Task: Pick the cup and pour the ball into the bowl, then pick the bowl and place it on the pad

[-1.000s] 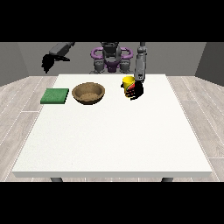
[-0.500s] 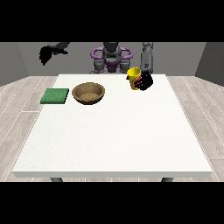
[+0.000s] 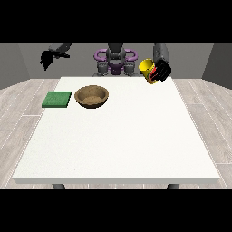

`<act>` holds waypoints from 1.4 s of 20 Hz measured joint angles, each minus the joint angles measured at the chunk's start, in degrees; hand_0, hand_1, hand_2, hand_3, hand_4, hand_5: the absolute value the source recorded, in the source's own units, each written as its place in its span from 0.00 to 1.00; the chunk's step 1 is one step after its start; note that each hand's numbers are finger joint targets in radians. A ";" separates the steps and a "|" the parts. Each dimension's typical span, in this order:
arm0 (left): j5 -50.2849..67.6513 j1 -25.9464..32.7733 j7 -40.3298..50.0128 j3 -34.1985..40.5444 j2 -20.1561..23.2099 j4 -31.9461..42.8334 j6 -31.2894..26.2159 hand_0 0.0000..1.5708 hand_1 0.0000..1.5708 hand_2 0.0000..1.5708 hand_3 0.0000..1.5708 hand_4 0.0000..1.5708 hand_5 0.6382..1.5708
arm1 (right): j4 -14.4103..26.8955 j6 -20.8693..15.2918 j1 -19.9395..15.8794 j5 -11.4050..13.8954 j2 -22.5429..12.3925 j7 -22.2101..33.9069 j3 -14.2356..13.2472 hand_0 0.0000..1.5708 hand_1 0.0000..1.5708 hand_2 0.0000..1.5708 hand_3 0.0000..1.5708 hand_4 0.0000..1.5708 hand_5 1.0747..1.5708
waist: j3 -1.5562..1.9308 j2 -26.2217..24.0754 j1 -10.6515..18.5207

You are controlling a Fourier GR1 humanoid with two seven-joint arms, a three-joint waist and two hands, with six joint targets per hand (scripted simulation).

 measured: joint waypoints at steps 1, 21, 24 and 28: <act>-0.80 -0.57 1.05 -0.07 0.31 0.03 0.29 0.94 0.94 1.00 1.00 1.00 0.69 | -0.06 0.65 -0.09 -0.24 -0.29 -0.31 -0.08 0.00 0.00 0.00 0.00 0.00 0.99 | 0.01 0.36 -0.55; -41.10 -16.40 34.03 -26.98 -9.05 4.10 -2.16 0.95 0.95 1.00 1.00 1.00 0.45 | 8.14 3.72 -2.40 -0.03 -2.62 -1.99 -1.02 0.00 0.00 0.00 0.00 0.00 1.00 | 0.06 -4.09 -2.24; -47.05 -18.70 36.47 -31.88 -11.51 5.37 -6.07 0.98 0.98 1.00 1.00 1.00 0.52 | 9.24 4.39 -3.67 -0.32 -3.08 -2.30 -1.25 0.00 0.00 0.00 0.00 0.00 1.00 | 0.05 -3.32 -2.54; -54.90 -20.56 38.00 -38.91 -13.54 7.30 -12.15 0.95 0.95 1.00 1.00 0.95 0.64 | 10.48 4.43 -3.61 -0.08 -2.80 -2.28 -1.05 0.00 0.00 0.00 0.00 0.00 1.00 | 0.04 -4.63 -2.46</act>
